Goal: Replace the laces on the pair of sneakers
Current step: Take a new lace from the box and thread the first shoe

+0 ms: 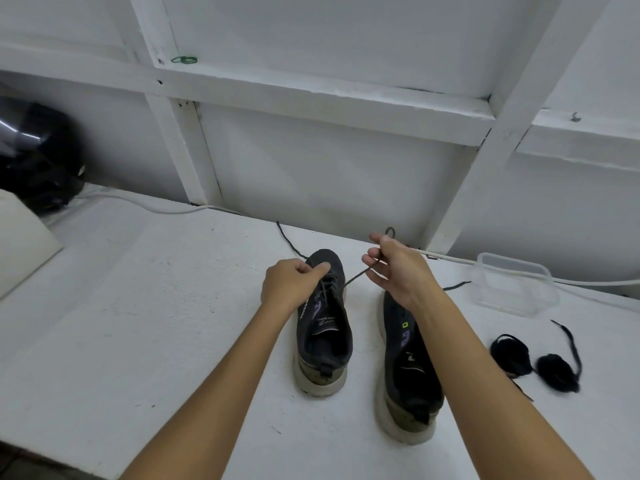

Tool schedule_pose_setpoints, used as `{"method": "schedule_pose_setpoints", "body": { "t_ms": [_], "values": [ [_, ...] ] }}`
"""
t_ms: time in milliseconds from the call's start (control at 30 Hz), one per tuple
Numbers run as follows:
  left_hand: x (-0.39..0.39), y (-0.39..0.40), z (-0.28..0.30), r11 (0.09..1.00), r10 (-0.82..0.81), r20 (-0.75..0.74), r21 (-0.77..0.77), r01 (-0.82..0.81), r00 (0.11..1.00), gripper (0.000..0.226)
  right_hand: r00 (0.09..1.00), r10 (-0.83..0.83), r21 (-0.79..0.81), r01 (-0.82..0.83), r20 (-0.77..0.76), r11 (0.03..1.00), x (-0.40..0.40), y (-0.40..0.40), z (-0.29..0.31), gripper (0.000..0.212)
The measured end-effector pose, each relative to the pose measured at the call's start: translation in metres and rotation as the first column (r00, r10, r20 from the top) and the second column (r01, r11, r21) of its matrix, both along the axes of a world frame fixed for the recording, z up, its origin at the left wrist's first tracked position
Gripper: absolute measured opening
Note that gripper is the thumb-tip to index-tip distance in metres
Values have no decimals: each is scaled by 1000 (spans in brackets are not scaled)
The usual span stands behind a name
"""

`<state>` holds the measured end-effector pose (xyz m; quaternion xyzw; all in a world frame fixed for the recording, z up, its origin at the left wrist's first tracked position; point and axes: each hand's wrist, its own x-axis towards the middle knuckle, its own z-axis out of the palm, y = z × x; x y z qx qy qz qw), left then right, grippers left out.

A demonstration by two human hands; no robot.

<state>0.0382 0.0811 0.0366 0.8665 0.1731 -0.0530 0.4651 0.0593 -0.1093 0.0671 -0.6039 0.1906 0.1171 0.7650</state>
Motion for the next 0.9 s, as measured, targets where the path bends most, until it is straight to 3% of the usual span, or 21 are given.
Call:
{"method": "schedule_pose_setpoints", "body": {
  "t_ms": [100,233,300,433,533,667,900],
  "values": [
    [12,-1,-4,999,-12,-96,36,16,995,28,997,-64,14,65,-38,998,1,0,-3,24],
    [15,3,5,962,-51,-154,-272,8,987,14,997,-2,-154,-10,-77,988,5,3,-3,29],
    [14,5,12,924,-64,-103,-383,20,993,11,993,89,-307,-109,-78,945,5,7,-2,26],
    [9,3,23,908,-152,111,-376,183,982,14,898,438,-638,-364,-48,678,1,21,2,26],
    [7,2,22,907,-203,192,-333,258,960,12,772,626,-686,-514,-108,515,-2,33,3,13],
    [5,9,17,901,-240,191,-322,292,952,12,758,651,-609,-535,-39,586,-4,36,1,29],
    [-8,37,3,936,-351,93,8,352,932,22,854,519,-492,-433,44,755,-7,18,5,28]
  ]
}}
